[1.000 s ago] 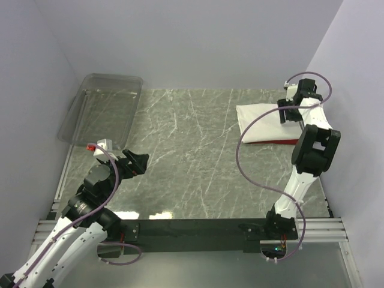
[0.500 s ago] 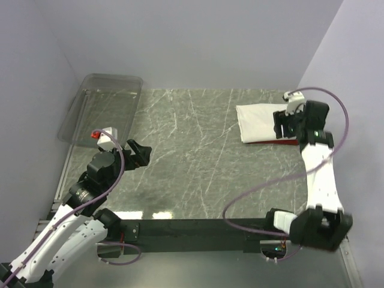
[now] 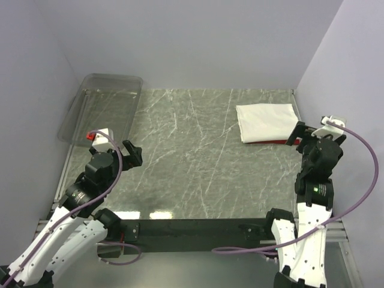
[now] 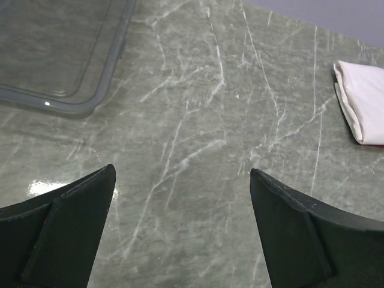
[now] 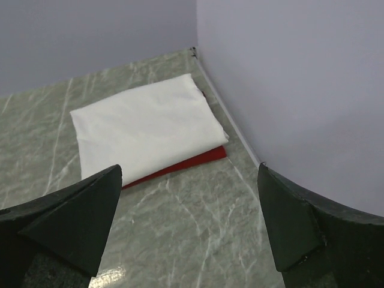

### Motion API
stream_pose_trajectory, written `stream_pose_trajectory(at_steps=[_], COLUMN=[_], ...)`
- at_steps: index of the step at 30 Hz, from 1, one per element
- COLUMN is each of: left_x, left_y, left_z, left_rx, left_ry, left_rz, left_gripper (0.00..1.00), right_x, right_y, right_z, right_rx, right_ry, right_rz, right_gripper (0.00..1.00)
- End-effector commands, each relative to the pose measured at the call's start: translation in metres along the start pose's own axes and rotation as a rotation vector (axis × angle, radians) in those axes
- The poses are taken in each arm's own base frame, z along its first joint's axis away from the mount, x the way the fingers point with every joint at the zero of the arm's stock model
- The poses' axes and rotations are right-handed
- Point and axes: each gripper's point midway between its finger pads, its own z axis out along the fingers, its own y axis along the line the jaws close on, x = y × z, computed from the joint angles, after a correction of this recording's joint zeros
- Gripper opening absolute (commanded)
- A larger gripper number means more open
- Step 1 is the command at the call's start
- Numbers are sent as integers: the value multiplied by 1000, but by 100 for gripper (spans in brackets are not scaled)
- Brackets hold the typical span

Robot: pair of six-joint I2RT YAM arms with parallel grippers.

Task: Fold and stack the t-shirts
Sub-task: Neatly place the folded tshirt to the corner

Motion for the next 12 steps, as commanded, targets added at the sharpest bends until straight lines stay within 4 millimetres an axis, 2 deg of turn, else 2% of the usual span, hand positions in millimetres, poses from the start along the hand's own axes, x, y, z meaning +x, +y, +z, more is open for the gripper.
stream_pose_trajectory(at_steps=[1,6,12], left_x=[-22,-23,-23], left_y=[5,1,0], left_z=[-10,-11,-13], left_rx=[-14,21,35], left_ry=[-73,-90,-96], left_rz=[27,22,24], left_gripper=[99,100,99], right_x=[4,6,6], right_y=[-19,-26,-18], right_z=[10,10,10], right_rx=[143,175,129], right_ry=[23,27,13], right_rz=[108,76,77], right_gripper=[100,100,100])
